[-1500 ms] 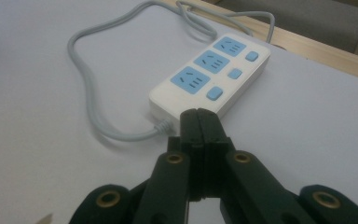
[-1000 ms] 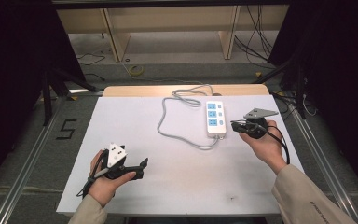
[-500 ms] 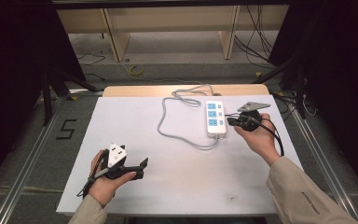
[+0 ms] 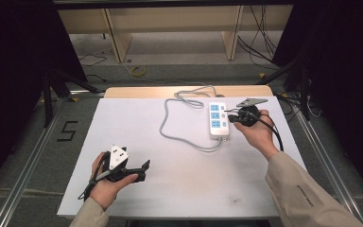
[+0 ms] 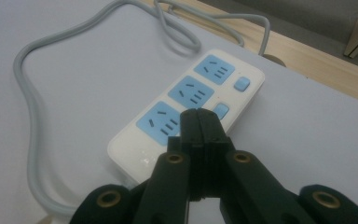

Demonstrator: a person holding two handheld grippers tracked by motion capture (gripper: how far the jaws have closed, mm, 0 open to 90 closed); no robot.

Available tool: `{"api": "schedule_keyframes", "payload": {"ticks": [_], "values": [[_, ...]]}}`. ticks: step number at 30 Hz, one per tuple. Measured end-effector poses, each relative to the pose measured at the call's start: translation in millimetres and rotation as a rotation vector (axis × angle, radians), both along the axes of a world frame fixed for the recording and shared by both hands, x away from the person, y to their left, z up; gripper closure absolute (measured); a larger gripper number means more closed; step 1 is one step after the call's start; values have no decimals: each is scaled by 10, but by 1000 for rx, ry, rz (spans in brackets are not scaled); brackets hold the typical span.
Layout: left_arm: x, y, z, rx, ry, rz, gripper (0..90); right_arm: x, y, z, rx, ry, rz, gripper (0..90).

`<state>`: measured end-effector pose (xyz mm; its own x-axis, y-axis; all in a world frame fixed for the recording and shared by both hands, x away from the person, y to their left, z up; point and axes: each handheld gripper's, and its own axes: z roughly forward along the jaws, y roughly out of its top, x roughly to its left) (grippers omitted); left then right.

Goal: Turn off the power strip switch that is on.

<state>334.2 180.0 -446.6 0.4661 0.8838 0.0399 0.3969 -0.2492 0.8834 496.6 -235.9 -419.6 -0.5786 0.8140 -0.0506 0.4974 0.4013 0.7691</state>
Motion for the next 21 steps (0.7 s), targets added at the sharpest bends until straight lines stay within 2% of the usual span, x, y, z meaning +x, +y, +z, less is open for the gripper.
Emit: {"api": "schedule_keyframes", "payload": {"ticks": [8,21], "values": [[-4,4,2,-1,2,1,57,146,44,-13,-10,8,-14,900],[-6,0,0,0,-5,1,62,257,16,-73,-13,23,-37,900]]}}
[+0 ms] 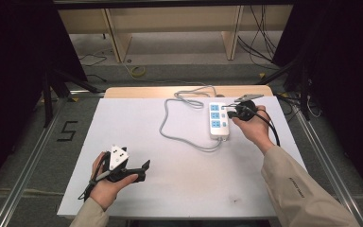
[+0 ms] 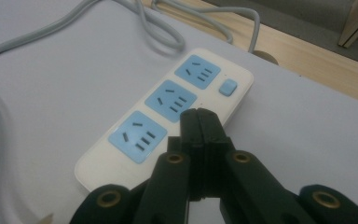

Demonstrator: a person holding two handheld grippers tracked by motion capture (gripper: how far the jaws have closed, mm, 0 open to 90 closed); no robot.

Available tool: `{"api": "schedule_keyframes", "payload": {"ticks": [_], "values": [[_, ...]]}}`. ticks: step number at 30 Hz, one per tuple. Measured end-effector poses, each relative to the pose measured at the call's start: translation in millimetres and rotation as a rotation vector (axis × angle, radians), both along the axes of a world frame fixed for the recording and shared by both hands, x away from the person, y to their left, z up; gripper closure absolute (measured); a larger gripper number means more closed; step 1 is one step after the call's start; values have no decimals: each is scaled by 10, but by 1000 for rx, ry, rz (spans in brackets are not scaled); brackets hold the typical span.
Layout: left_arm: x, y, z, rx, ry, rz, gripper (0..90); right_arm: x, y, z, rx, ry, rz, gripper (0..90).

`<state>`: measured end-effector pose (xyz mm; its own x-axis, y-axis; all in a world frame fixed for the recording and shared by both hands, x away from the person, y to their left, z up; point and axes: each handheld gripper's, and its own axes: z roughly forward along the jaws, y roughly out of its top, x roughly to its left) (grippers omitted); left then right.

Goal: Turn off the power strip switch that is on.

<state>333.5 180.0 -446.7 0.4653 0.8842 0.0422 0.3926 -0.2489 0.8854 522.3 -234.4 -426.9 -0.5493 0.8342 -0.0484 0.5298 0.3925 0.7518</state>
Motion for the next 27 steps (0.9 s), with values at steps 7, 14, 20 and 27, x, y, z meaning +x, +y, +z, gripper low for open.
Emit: {"api": "schedule_keyframes", "payload": {"ticks": [7,14,20,27], "values": [[-2,13,3,-1,-1,2,62,69,18,-64,-5,10,-11,900],[-3,15,1,-2,0,3,62,107,51,-94,-11,17,-12,900],[-3,13,3,-3,-1,2,62,161,45,-107,-23,23,-23,900],[-2,14,2,-3,-1,3,62,197,46,-145,-26,33,-29,900]]}}
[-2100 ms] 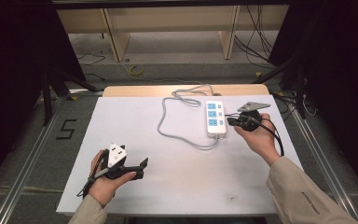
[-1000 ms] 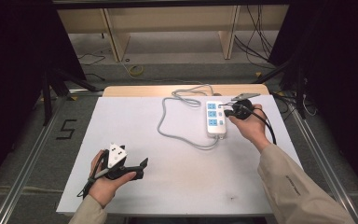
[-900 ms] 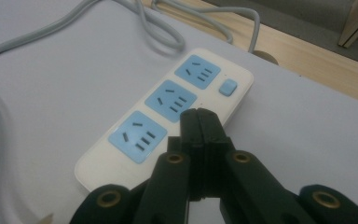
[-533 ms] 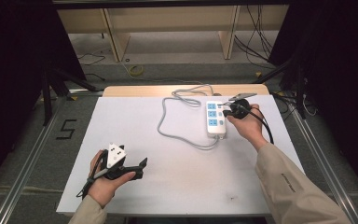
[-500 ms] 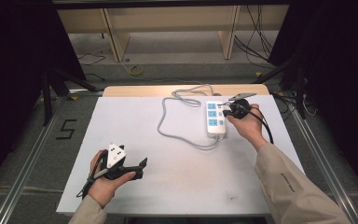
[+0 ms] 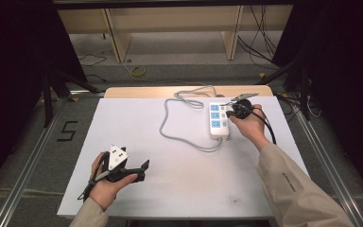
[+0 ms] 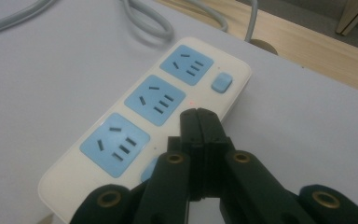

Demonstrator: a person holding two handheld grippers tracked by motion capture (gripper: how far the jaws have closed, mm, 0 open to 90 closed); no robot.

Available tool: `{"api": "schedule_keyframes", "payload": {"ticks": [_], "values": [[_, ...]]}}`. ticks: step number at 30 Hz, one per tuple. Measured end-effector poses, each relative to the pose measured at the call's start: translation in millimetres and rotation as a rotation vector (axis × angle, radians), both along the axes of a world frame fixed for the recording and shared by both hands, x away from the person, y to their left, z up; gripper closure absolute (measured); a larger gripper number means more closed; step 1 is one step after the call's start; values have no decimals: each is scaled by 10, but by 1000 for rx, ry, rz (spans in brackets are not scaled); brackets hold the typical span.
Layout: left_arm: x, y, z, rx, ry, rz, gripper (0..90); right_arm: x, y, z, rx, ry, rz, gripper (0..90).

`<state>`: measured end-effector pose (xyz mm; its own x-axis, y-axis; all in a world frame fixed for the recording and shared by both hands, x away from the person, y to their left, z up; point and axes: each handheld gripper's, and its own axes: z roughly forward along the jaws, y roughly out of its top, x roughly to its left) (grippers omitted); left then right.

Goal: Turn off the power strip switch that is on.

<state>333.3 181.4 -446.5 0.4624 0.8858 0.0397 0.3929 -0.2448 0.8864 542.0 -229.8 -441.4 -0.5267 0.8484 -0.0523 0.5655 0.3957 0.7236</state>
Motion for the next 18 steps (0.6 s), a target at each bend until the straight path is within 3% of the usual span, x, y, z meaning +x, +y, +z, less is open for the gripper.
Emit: {"api": "schedule_keyframes", "payload": {"ticks": [18], "values": [[-1,-2,-1,-7,-1,3,63,118,108,-69,-4,23,3,900]]}}
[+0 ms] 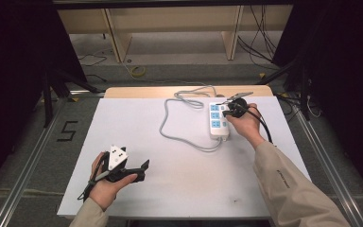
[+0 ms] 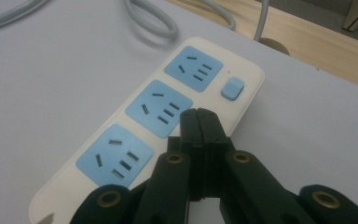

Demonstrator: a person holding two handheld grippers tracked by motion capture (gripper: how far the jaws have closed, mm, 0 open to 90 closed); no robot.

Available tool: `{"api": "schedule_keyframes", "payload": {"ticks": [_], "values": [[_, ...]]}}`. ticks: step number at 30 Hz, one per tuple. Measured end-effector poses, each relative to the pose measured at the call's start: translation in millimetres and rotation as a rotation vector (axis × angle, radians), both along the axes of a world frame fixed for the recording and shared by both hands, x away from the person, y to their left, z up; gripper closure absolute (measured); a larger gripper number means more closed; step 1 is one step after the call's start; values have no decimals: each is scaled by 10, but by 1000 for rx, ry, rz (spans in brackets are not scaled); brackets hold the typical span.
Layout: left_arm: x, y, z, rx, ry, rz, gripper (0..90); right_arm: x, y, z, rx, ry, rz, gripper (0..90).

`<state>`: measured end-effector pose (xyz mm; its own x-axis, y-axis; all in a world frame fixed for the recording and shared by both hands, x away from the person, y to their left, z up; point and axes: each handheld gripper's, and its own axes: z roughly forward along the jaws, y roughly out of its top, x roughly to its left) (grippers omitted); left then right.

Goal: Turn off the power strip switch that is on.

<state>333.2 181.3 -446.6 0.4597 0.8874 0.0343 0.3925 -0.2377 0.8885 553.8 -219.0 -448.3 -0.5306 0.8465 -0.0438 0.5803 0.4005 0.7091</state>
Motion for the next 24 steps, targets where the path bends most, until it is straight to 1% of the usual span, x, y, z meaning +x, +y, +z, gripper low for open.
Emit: {"api": "schedule_keyframes", "payload": {"ticks": [9,18,24], "values": [[1,5,-1,1,0,-2,63,61,36,-9,-9,3,-3,900],[1,5,-1,-1,0,-2,64,110,30,-62,-17,20,-11,900],[3,4,0,0,1,-4,64,137,40,-59,-18,28,-8,900]]}}
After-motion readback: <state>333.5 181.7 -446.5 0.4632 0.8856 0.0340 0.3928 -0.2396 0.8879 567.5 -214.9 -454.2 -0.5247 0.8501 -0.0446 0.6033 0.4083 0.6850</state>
